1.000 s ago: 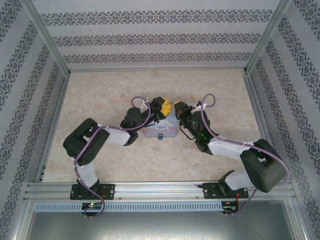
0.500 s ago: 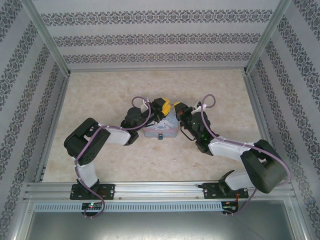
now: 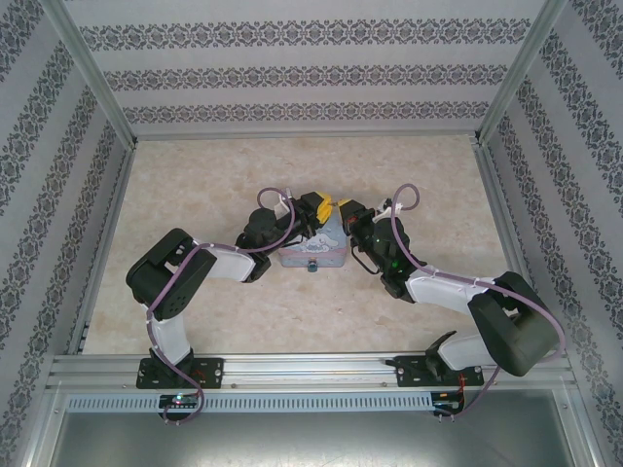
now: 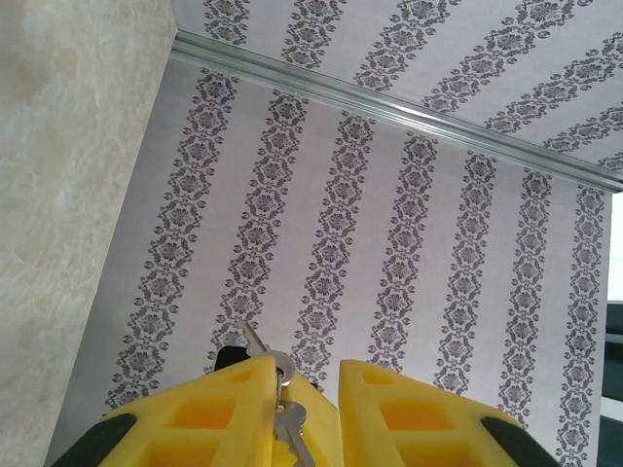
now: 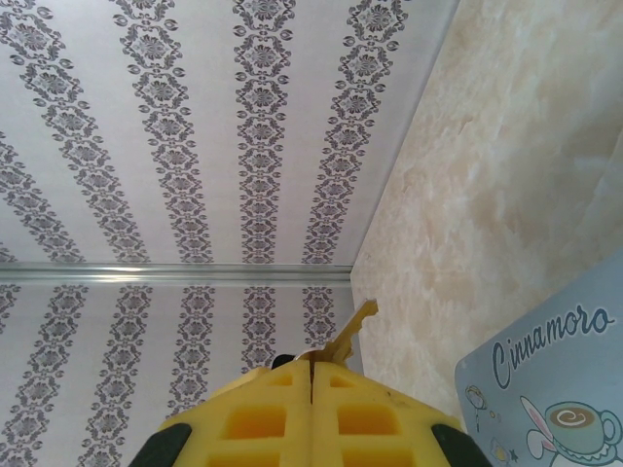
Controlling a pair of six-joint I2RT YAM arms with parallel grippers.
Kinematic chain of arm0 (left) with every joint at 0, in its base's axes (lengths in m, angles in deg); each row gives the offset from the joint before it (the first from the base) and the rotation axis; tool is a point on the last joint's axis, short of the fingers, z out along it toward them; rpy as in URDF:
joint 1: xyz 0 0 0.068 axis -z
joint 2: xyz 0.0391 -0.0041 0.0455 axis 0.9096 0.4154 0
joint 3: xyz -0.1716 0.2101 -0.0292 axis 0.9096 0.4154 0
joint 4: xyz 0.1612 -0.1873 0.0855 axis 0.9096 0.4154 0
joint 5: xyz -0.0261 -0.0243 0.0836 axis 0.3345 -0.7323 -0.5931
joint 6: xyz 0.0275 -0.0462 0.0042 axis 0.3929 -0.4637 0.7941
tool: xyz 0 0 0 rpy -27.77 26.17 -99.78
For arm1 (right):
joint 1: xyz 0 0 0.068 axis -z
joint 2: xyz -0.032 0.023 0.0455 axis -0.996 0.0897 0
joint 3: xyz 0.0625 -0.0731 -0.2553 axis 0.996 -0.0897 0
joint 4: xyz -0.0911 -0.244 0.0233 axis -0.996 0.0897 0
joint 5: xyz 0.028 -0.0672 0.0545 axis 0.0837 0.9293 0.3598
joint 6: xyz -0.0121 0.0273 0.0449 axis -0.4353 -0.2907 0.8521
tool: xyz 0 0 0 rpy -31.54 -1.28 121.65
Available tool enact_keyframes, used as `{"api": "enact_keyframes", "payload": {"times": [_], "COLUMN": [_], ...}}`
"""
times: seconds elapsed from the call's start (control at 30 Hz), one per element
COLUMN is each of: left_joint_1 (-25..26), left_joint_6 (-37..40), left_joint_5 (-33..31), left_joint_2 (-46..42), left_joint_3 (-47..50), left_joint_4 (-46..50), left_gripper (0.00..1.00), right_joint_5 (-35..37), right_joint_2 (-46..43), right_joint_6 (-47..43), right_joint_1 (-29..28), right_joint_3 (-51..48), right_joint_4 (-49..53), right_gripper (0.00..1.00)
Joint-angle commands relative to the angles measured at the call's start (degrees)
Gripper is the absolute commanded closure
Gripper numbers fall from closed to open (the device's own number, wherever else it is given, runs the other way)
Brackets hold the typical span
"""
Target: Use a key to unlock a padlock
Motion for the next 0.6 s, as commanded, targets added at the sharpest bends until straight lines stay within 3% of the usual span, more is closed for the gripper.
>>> {"api": "enact_keyframes", "payload": {"times": [0.0,0.57], "left_joint_1": [0.16,0.11], "left_joint_6": [1.24,1.51], "left_joint_5": [0.35,0.31], "left_joint_2": [0.26,0.30], "left_joint_3": [-0.97,-0.58], "left_joint_4": [-0.73,-0.63], "left_gripper": [0.78,0.93], "right_joint_5": [-0.46,-0.40], "right_joint_2": [-1.10,-1.37], "right_joint_6": [-0.91,-1.11], "right_joint_1": [0.47,0.48], "right_joint_3": [-0.15,0.38], "right_joint_4": [-1.00,-0.56], "right_gripper": [1.00,1.00]}}
